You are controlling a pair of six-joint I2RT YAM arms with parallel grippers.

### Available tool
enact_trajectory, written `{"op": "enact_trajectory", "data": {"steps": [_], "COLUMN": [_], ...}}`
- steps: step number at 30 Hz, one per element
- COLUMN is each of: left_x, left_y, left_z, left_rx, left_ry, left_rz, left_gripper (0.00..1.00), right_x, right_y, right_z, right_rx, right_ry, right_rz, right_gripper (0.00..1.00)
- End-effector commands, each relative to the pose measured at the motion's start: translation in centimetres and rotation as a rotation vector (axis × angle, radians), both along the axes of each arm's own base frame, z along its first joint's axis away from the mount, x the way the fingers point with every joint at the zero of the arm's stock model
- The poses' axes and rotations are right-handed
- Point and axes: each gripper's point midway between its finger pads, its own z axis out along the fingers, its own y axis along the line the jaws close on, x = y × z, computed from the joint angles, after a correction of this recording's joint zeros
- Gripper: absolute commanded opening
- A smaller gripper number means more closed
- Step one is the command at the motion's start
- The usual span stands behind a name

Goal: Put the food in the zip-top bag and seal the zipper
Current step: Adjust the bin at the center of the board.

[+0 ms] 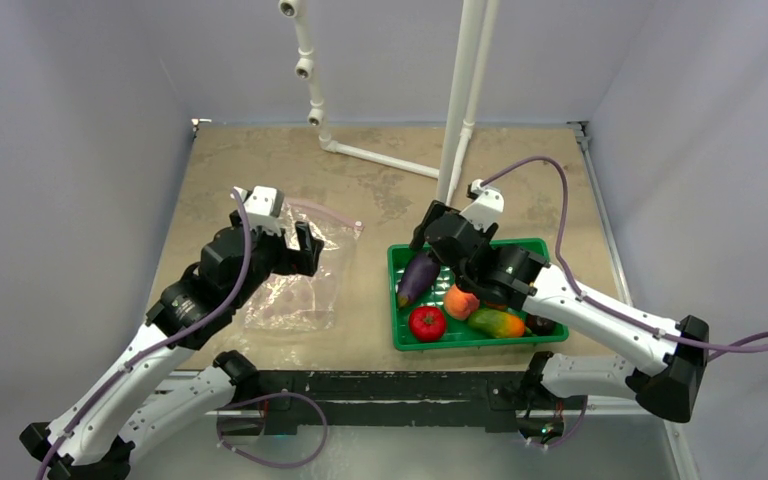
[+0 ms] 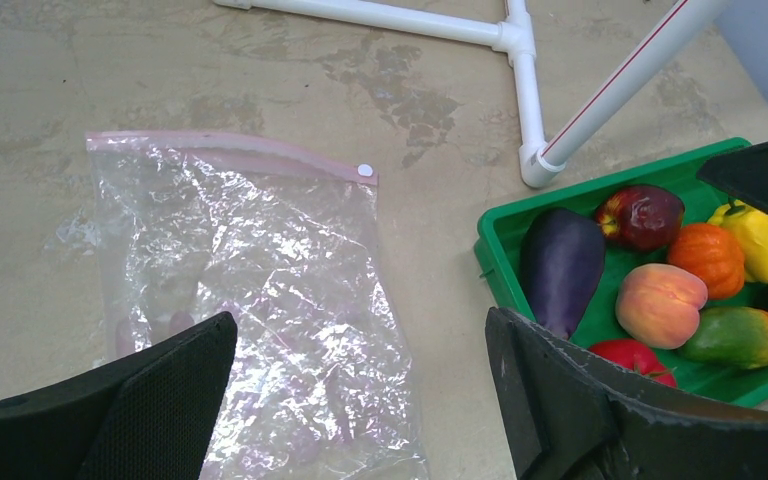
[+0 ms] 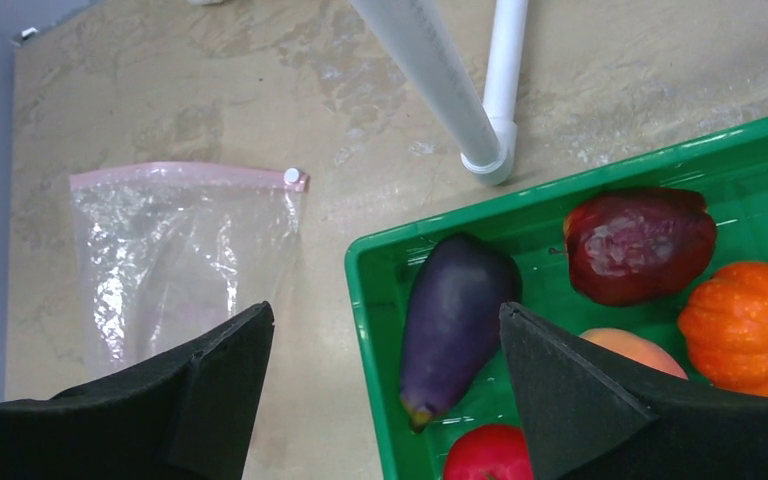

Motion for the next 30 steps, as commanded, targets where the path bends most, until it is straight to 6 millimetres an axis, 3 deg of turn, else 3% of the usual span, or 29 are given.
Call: {"op": "enact_trajectory", "data": {"steps": [1,6,12,20,30], "left_x": [-0.2,-0.3,-0.4,-0.6,-0.6], "left_y": [-0.2,-0.1,-0.2,-0.4,-0.6], "left_z": [0.0,0.3,0.1,0.3,0.2], "left_rx": [-0.023,-0.030,-0.032,-0.040,-0.041], "left_ry": [0.000,-0.007,-0.002,-0.007,-0.004], "left_rz": [-0.003,-0.003,-0.010,-0.024,-0.038], "left_gripper": [0.94,0.94,0.94,0.94,0.94], "right_x": [0.7,1.8,3.1,5.5,8.6], "right_y": [-0.4,-1.8,-4.1,-7.1,-8.0], "right_z": [-0.4,-1.5,-4.3,-5.6,-7.6], "right_rx": [0.016,0.010,0.052,0.151,0.217], "right_ry": [0.002,0.011,0.044,0.050,0.096], "right_rz": [-0.020,-0.073,-0.203,-0.317,-0.399], "right_gripper": [0.84,0.82,0.75,0.69,0.58]}}
